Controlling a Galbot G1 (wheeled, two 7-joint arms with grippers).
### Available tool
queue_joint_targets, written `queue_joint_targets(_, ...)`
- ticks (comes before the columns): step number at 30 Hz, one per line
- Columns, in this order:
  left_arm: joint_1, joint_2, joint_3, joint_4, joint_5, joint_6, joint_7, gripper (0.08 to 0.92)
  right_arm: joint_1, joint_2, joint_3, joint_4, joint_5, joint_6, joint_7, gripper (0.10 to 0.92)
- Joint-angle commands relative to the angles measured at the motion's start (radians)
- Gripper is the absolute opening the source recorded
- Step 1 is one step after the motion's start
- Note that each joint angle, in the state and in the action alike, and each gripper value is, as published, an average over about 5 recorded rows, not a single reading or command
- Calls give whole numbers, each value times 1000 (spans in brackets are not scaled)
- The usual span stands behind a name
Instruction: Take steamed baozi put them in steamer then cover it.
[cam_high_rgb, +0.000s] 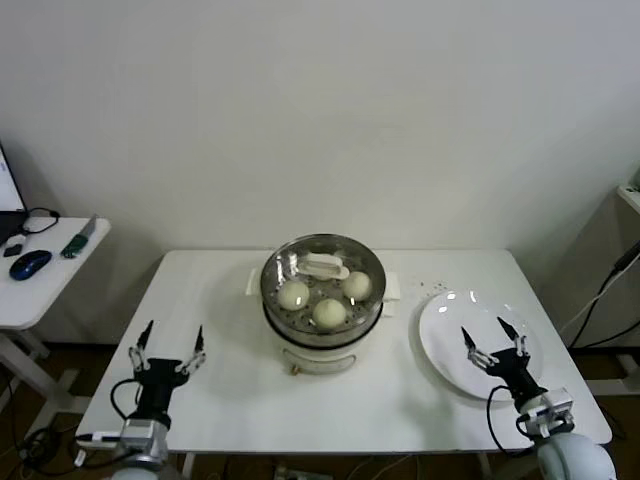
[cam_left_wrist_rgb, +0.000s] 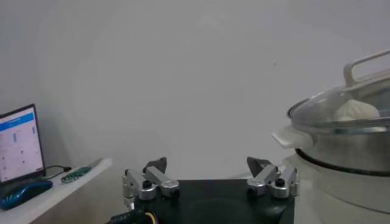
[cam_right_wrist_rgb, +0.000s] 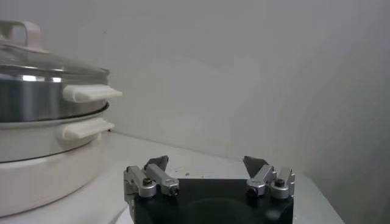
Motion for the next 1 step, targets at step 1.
queue_joint_targets(1,5,-8,-32,30,-42,-51,24,823,-4,8,-4,16,4,4,-3,823)
